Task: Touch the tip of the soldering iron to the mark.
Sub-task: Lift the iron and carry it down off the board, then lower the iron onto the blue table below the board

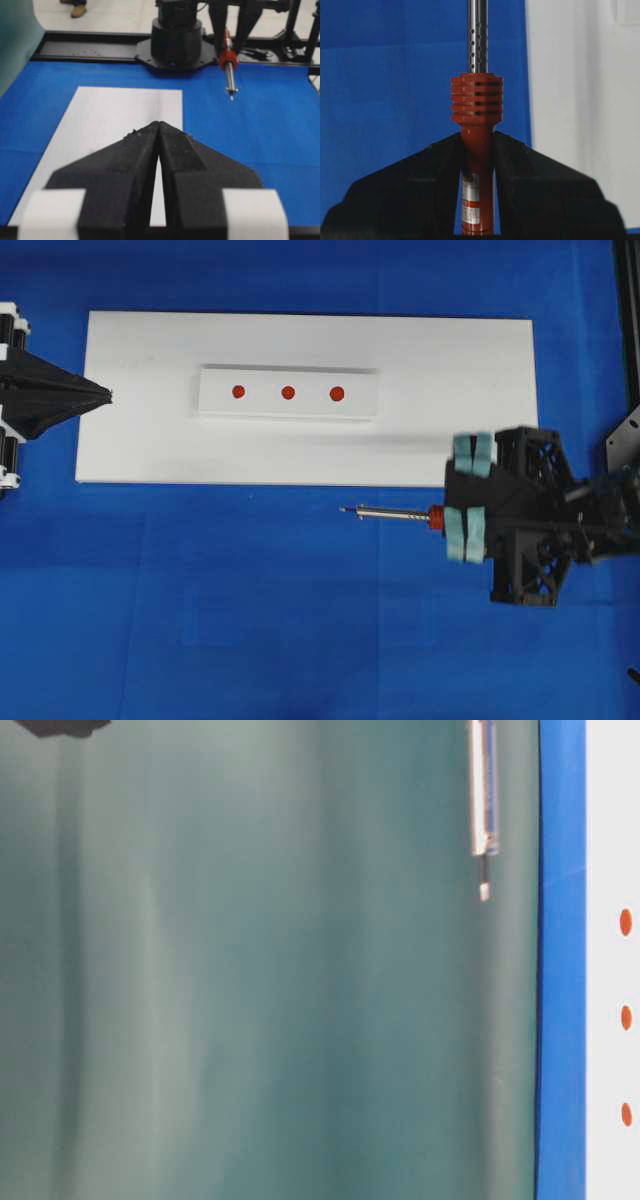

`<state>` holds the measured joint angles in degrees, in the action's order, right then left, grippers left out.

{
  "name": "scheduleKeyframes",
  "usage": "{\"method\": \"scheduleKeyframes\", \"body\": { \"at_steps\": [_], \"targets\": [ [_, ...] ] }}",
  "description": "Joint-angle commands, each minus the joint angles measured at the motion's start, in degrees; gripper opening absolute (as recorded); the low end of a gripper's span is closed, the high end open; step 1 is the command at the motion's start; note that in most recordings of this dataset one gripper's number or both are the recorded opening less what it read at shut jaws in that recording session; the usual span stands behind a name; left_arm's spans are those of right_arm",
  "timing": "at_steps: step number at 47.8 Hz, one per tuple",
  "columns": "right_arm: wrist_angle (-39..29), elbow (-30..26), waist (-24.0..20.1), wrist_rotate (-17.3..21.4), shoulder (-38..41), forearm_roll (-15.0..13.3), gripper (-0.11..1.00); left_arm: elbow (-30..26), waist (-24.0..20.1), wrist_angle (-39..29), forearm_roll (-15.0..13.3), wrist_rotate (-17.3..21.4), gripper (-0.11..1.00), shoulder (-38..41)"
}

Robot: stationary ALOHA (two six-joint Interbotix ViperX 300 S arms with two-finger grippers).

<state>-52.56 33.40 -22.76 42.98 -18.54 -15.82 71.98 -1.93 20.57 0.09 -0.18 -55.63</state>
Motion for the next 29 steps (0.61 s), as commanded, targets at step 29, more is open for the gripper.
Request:
{"method": "scheduleKeyframes", "body": {
  "at_steps": [29],
  "targets": [
    [0.44, -12.30, -0.97, 2.20, 12.22, -6.15, 0.06, -0.62, 0.09, 1.05, 0.09, 0.00, 0.00, 0.18]
  ]
}}
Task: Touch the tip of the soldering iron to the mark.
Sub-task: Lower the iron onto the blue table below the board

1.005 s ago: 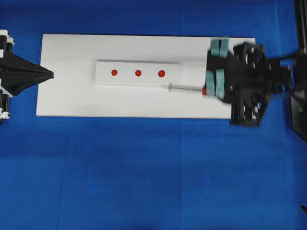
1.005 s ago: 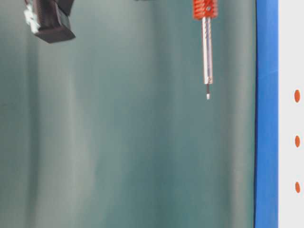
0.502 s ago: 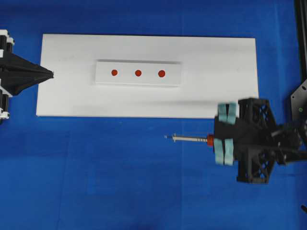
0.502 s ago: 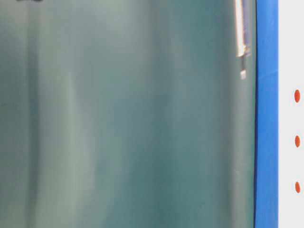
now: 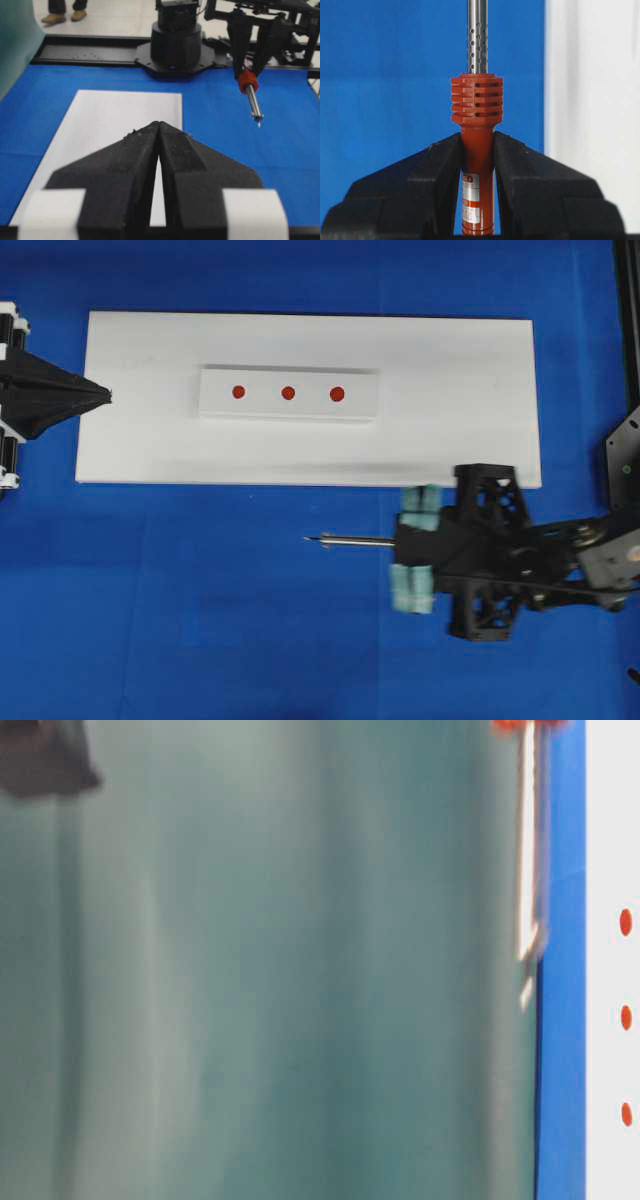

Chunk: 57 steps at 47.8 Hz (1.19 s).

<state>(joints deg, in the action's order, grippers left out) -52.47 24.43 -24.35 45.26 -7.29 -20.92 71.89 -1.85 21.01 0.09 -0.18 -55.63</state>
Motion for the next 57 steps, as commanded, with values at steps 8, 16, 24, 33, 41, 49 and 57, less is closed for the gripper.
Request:
{"method": "scheduleKeyframes", "body": {
  "at_steps": [8, 16, 24, 33, 41, 49, 57],
  "targets": [
    [0.88, -9.84, 2.11, -2.99, 6.86, -1.23, 0.06, -0.53, 0.00, 0.97, 0.00, 0.00, 0.00, 0.18],
    [2.64, -15.56, 3.08, -6.15, 11.87, -0.97, 0.06, -0.53, 0.00, 1.41, 0.00, 0.00, 0.00, 0.18],
    [2.99, -20.13, 4.48, -6.42, 16.08, -0.88, 0.06, -0.53, 0.09, 1.49, 0.09, -0.18, 0.00, 0.18],
    [4.04, -22.68, 4.92, -6.50, 18.72, -0.88, 0.06, -0.53, 0.09, 1.41, 0.09, -0.53, 0.00, 0.18],
    [4.48, -22.59, 5.19, -6.06, 19.34, -0.79, 0.06, -0.53, 0.09, 1.41, 0.09, -0.62, 0.00, 0.18],
    [7.03, -20.57, 5.19, -5.71, 20.21, 0.09, 0.06, -0.44, 0.09, 1.23, 0.09, -0.70, 0.00, 0.18],
    [13.89, -16.79, 5.63, -4.04, 21.01, 0.44, 0.06, -0.53, 0.00, 1.23, 0.09, -0.79, 0.00, 0.18]
  ]
}}
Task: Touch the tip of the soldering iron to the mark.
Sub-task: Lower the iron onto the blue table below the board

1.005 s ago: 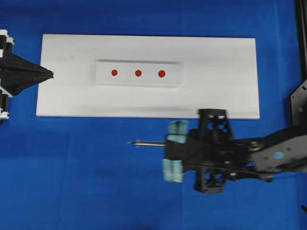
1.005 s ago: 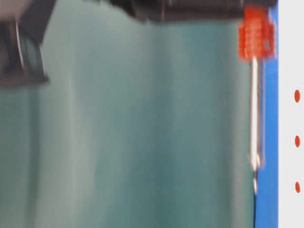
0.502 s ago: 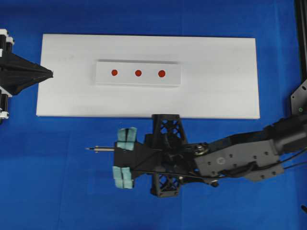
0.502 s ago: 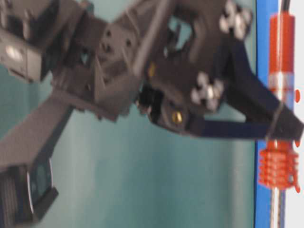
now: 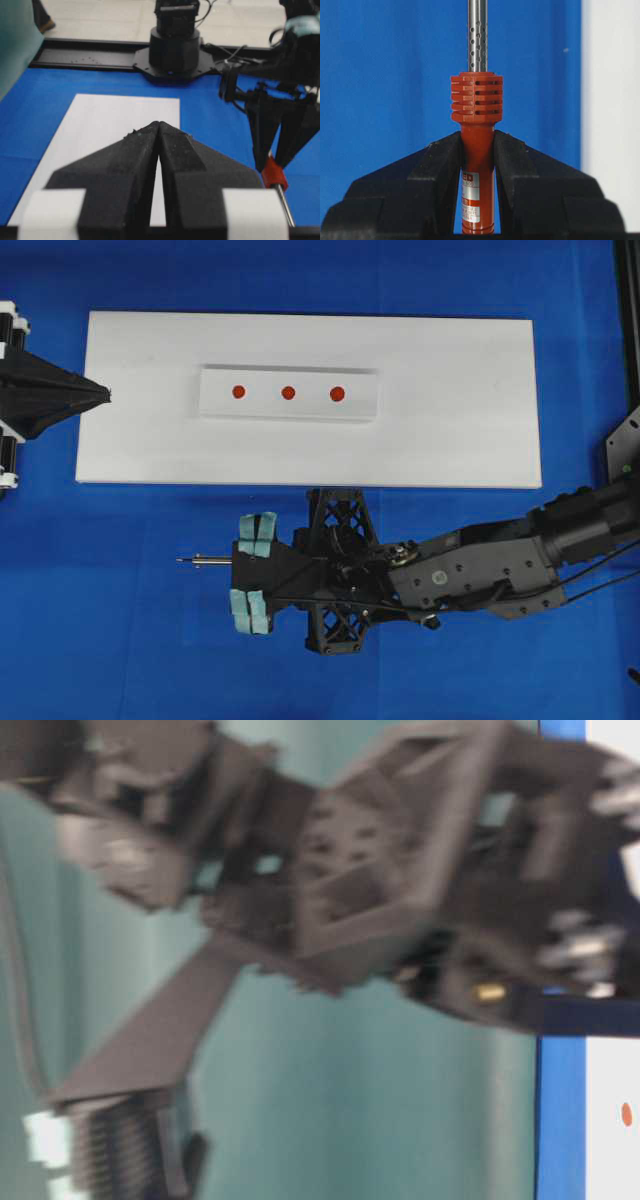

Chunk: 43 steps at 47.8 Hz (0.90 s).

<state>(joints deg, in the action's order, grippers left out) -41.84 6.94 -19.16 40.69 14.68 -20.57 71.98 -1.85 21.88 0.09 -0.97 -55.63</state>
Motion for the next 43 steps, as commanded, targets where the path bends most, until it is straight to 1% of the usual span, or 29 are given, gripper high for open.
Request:
{"method": "scheduleKeyframes", "body": {
  "at_steps": [1, 6, 14, 26, 43],
  "targets": [
    [4.13, 1.23, 0.62, 0.88, -0.88, 0.18, 0.06, -0.53, 0.00, 0.35, 0.09, 0.00, 0.00, 0.18],
    [9.67, 3.60, 1.32, 2.64, 0.35, 0.18, 0.06, -0.53, 0.09, 0.35, 0.00, 0.00, 0.00, 0.18],
    [14.77, 4.75, 1.58, 4.57, 3.43, 0.18, 0.06, -0.53, 0.09, 0.35, 0.09, 0.00, 0.00, 0.18],
    [16.61, 4.75, 1.32, 4.83, 6.77, 0.53, 0.06, -0.53, 0.09, 0.26, 0.00, 0.00, 0.00, 0.18],
    [20.30, 5.19, 0.53, 4.22, 7.82, 0.44, 0.06, -0.53, 0.09, 0.26, 0.00, 0.09, 0.00, 0.18]
  ]
}}
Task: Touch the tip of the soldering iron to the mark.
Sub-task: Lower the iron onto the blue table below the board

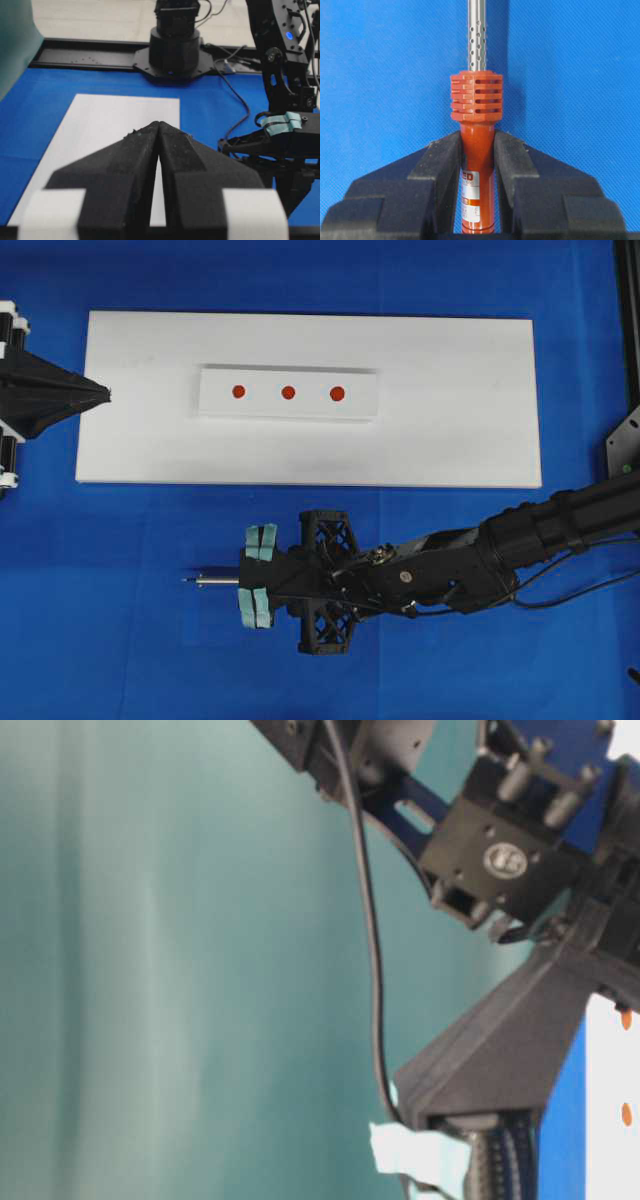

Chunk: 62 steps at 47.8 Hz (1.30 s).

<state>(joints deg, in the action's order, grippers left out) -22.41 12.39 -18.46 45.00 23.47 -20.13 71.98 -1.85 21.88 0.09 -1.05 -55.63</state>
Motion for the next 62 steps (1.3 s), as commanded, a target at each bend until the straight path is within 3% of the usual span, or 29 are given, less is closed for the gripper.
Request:
{"method": "scheduleKeyframes", "body": {
  "at_steps": [1, 17, 20, 24, 32, 35, 43, 62],
  "targets": [
    [1.05, -0.26, -0.18, -0.09, -1.05, 0.00, 0.06, -0.62, 0.09, 0.26, 0.00, 0.18, 0.00, 0.18],
    [0.79, -0.18, 0.09, 0.09, -1.05, 0.00, 0.07, -0.62, 0.00, 0.26, 0.09, 0.18, 0.00, 0.18],
    [0.79, -0.18, 0.09, 0.18, -0.97, 0.00, 0.11, -0.62, 0.00, 0.26, 0.09, 0.09, 0.00, 0.18],
    [0.53, -0.26, 0.18, 0.26, -0.97, 0.00, 0.30, -0.53, 0.00, 0.26, 0.09, 0.09, 0.00, 0.18],
    [-0.53, -0.53, 0.18, 0.09, -1.23, -0.97, 0.82, -0.62, 0.00, 0.26, 0.00, 0.09, 0.00, 0.18],
    [-0.97, -0.53, 0.26, 0.09, -1.49, -1.32, 0.93, -0.53, 0.09, 0.26, 0.09, 0.09, 0.00, 0.18],
    [-3.16, -0.53, 0.35, -0.18, -3.60, -1.41, 0.82, -0.62, 0.00, 0.26, 0.09, 0.09, 0.00, 0.18],
    [-17.05, -1.14, 0.09, -1.85, -16.96, -1.41, 0.83, -0.62, 0.09, 0.26, 0.09, 0.09, 0.00, 0.18]
  ]
}}
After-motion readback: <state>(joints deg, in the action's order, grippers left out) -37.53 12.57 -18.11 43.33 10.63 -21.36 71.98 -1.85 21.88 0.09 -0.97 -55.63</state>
